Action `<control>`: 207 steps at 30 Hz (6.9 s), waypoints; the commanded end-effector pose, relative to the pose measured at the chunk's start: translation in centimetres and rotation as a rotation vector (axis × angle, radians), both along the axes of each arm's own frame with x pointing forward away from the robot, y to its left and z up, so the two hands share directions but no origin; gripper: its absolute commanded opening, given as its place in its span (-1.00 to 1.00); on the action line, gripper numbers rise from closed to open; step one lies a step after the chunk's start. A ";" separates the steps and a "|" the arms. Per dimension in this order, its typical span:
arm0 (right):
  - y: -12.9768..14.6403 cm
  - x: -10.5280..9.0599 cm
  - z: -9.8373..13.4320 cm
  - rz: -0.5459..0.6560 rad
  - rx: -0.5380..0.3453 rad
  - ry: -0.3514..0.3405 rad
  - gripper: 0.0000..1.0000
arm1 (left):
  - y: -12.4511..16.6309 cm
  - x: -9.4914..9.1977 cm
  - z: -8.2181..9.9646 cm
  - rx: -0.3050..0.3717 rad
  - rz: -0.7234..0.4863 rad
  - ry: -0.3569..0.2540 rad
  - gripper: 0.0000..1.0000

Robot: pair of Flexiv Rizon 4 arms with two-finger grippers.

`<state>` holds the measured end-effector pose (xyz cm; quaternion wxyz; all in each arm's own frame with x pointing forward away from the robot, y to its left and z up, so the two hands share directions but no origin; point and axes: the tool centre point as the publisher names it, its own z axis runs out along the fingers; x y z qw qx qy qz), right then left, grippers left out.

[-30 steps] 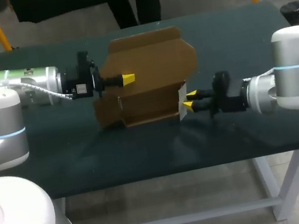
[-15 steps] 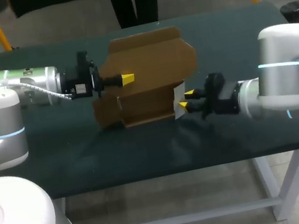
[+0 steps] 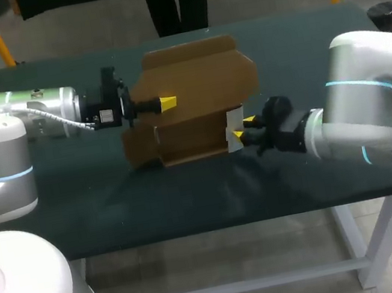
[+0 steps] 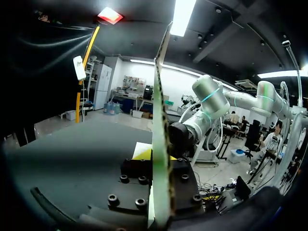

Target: Assemble the packaging by folding the flat box into shape, placing the metal phone stand inside, and closing the box properly

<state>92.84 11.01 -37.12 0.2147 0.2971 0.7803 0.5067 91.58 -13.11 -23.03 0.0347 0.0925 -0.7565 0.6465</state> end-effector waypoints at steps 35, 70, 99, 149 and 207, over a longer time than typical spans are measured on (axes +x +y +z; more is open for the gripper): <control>0.9 3.0 -0.2 -0.365 0.030 -0.017 -0.33 | -0.1 0.0 -0.2 0.000 -0.003 0.001 -1.00; 0.6 2.5 0.5 -0.437 0.056 0.007 -1.00 | -0.1 -0.6 0.5 0.049 -0.004 -0.042 1.00; -4.1 -1.3 2.6 -0.083 0.237 0.126 -1.00 | 5.6 -6.0 5.8 0.277 0.084 -0.346 1.00; -2.9 -3.7 3.7 0.291 0.059 0.492 -1.00 | 11.2 -9.9 8.2 0.506 -0.151 -0.306 1.00; -4.2 -4.7 0.0 -0.337 -0.329 1.166 -1.00 | 13.2 -9.5 3.8 0.778 -0.171 -0.281 1.00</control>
